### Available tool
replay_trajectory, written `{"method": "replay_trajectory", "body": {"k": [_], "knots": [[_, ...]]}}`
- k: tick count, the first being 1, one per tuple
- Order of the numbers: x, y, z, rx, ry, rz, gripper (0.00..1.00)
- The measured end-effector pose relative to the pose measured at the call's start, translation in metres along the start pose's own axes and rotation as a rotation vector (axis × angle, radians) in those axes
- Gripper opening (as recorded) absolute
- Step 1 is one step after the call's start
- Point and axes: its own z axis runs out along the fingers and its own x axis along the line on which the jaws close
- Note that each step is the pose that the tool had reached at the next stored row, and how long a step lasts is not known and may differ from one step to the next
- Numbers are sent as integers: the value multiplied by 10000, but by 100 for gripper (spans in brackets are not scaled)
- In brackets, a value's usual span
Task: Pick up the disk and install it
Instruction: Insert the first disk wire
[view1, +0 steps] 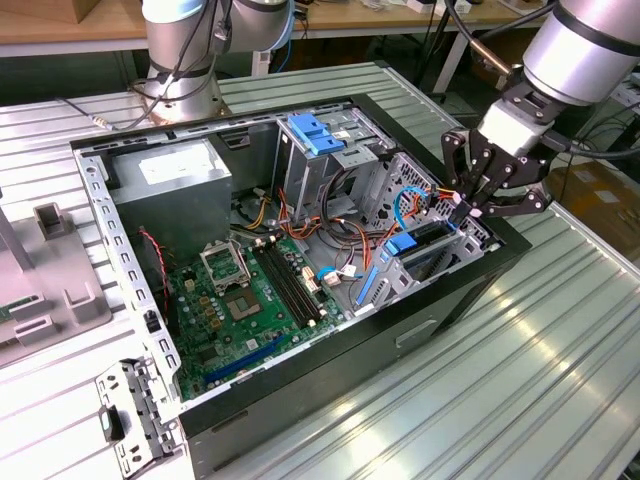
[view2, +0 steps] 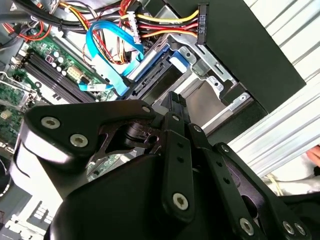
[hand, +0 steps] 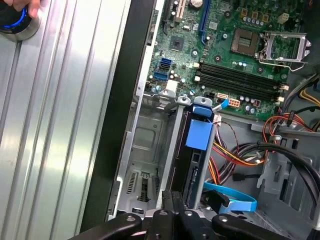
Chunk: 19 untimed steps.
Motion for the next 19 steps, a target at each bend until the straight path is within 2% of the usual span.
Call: {"method": "replay_trajectory", "body": {"k": [19], "knots": [[0, 0, 0, -64, -12, -1769, 11]]}}
